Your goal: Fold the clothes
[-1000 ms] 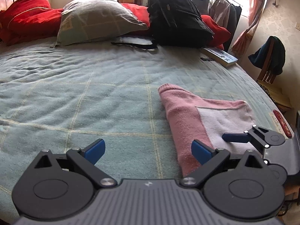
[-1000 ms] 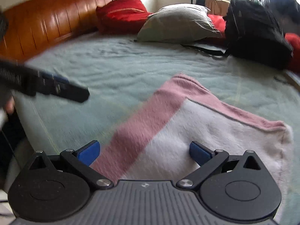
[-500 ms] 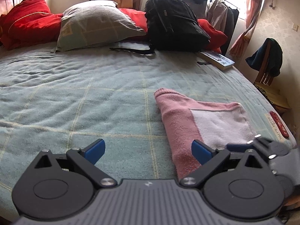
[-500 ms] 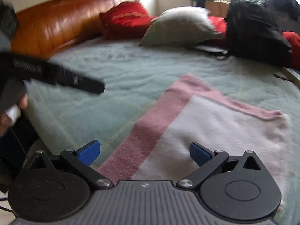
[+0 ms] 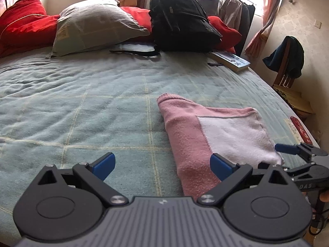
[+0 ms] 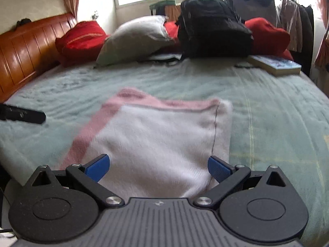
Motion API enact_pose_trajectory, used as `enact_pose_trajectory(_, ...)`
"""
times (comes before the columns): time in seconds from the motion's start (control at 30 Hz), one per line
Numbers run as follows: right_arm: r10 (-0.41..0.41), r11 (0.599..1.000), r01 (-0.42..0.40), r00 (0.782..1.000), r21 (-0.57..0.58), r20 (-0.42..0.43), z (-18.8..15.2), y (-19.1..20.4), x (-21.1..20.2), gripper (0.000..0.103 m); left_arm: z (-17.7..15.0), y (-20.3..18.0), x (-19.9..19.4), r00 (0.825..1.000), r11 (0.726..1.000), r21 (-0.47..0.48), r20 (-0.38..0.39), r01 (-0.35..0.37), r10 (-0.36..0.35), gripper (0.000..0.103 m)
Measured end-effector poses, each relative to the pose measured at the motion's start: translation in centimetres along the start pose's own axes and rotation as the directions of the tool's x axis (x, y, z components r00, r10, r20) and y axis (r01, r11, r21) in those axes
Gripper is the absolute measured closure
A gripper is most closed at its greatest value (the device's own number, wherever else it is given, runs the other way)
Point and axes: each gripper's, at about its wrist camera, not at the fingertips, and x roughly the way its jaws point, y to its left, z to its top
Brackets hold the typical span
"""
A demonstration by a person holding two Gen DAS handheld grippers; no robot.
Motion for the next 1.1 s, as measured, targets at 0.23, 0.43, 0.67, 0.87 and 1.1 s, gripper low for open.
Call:
enact_pose_trajectory(0.23,0.025,0.999,-0.024,0.999,0.041,-0.02,-0.1,-0.6,1.6,0.0,-0.2,-0.8,0.2,1.0,1.0,0.016,-0.014,0.02,-0.02,0.005)
enact_pose_trajectory(0.43,0.004,0.994,-0.005,1.0,0.106,0.013,-1.2,-1.4,-0.1,0.0,0.0,-0.6,1.2,0.995,0.996,-0.027,-0.046,0.084,-0.085,0.005)
enact_pose_trajectory(0.67,-0.022,0.986,0.022,1.0,0.168,0.0,-2.0,-3.1,-1.1,0.0,0.5,-2.1,3.0,0.986,0.987,-0.043,-0.058,0.154,-0.156,0.005)
enact_pose_trajectory(0.87,0.011,0.967,-0.007,1.0,0.254,-0.014,-2.4,-5.4,-1.0,0.0,0.8,-2.6,4.5,0.987,0.988,-0.063,-0.07,0.143,-0.148,0.005)
enact_pose_trajectory(1.1,0.093,0.933,-0.084,0.996,0.351,-0.01,-2.6,-7.6,-0.4,0.0,0.8,-1.2,5.9,0.983,0.978,-0.145,-0.078,0.152,-0.165,0.005)
